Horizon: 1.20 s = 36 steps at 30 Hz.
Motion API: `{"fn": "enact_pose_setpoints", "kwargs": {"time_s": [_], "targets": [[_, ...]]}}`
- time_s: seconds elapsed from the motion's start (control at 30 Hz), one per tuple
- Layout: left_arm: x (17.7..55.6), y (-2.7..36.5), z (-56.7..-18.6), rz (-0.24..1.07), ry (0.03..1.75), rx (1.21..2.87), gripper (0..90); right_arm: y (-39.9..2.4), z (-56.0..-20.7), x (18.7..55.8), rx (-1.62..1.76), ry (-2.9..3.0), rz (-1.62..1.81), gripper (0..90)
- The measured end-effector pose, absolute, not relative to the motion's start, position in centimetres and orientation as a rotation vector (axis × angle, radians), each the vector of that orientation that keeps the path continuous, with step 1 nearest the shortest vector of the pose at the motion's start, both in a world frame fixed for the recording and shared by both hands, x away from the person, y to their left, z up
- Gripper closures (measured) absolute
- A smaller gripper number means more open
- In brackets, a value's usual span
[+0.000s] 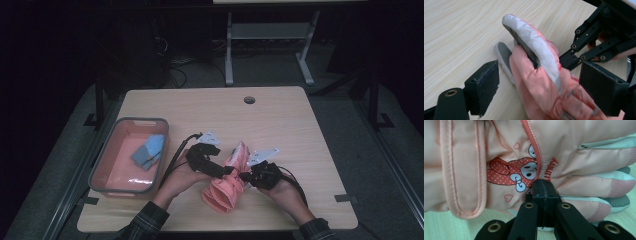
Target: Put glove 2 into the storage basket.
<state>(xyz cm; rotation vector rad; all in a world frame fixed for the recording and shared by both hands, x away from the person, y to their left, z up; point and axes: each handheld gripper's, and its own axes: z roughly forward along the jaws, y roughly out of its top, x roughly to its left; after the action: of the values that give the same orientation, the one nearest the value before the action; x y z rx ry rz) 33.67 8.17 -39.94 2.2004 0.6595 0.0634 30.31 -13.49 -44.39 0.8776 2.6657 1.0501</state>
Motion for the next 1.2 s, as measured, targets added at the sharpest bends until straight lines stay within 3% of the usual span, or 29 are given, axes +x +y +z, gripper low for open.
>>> {"fn": "enact_pose_setpoints", "kwargs": {"time_s": [0.17,0.57,0.87,1.2], "targets": [[34.1,7.1,-41.2,0.044,0.665,2.25,15.3,-13.5,-44.4,30.3,0.878,2.664,1.047,90.0],[35.7,7.4,-44.9,-0.231,0.759,2.22,13.2,-13.4,-44.6,30.3,0.875,2.675,1.033,90.0],[36.3,7.5,-46.1,-0.357,0.798,2.192,13.4,-13.4,-44.8,30.3,0.857,2.679,1.025,90.0],[36.4,7.6,-46.4,-0.435,0.783,2.188,23.4,-13.2,-44.9,30.2,0.855,2.678,1.026,90.0]]}}
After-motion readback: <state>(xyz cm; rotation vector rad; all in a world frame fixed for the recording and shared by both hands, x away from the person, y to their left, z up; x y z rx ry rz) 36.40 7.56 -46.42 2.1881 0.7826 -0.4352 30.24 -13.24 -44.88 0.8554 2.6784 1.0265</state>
